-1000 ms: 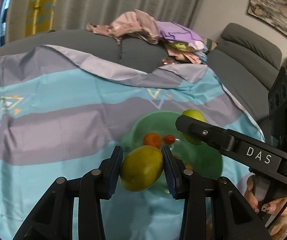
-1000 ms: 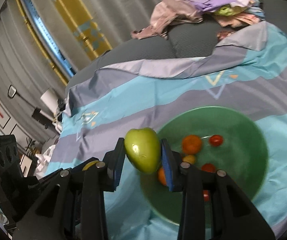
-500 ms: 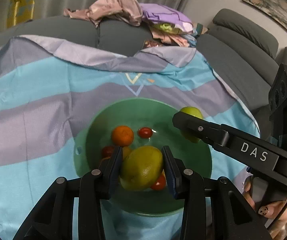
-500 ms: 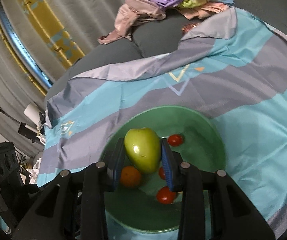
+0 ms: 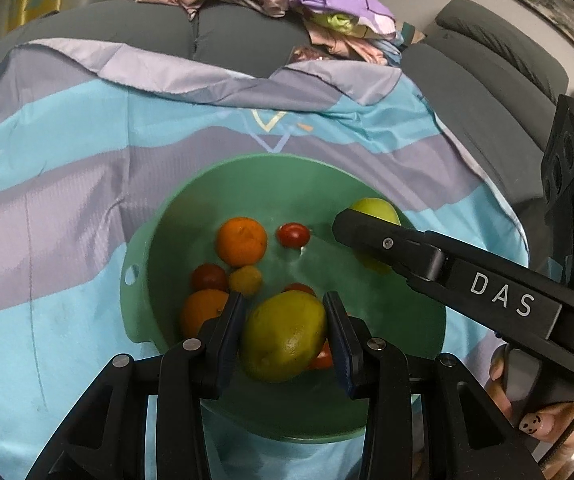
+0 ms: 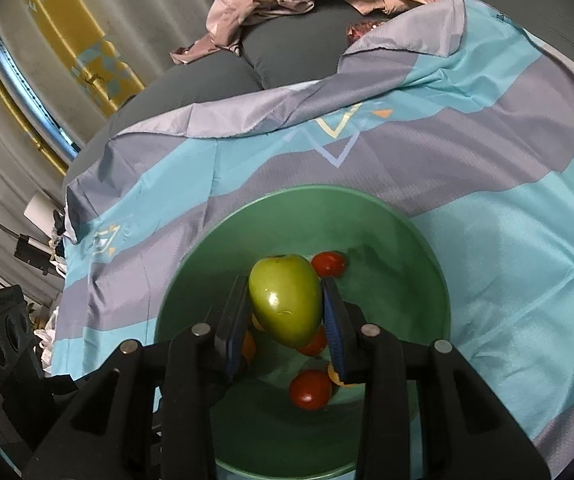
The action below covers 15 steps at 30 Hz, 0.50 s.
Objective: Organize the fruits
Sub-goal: 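Carry the yellow and green fruits over the green bowl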
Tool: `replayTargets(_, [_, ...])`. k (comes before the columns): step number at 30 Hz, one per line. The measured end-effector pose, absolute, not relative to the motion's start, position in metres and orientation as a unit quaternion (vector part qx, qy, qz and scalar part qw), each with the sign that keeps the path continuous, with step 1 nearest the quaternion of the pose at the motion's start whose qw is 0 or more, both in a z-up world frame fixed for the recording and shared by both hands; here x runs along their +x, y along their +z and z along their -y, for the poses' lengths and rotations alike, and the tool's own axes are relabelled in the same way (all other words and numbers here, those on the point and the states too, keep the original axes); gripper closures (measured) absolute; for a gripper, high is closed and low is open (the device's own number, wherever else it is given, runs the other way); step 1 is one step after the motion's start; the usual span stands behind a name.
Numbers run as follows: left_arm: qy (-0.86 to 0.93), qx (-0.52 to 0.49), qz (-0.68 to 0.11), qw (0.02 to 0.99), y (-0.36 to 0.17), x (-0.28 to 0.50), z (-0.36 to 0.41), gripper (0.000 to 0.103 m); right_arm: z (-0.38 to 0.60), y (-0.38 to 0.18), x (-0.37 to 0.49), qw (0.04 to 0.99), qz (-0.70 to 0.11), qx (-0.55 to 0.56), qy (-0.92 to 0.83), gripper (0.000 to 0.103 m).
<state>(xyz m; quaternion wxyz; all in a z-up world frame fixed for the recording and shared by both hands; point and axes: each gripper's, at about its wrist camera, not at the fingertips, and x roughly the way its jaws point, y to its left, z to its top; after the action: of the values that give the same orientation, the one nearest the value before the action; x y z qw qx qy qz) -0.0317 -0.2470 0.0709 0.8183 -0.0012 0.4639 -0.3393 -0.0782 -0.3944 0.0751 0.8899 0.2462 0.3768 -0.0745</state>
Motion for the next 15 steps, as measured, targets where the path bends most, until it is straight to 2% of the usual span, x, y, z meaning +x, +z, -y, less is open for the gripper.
replayTargets(15, [-0.340, 0.006, -0.471, 0.814, 0.0660, -0.0312, 0.2527, 0.063, 0.3897, 0.0650, -0.0697, 0.882, -0.403, 0.228, -0.084, 0.067])
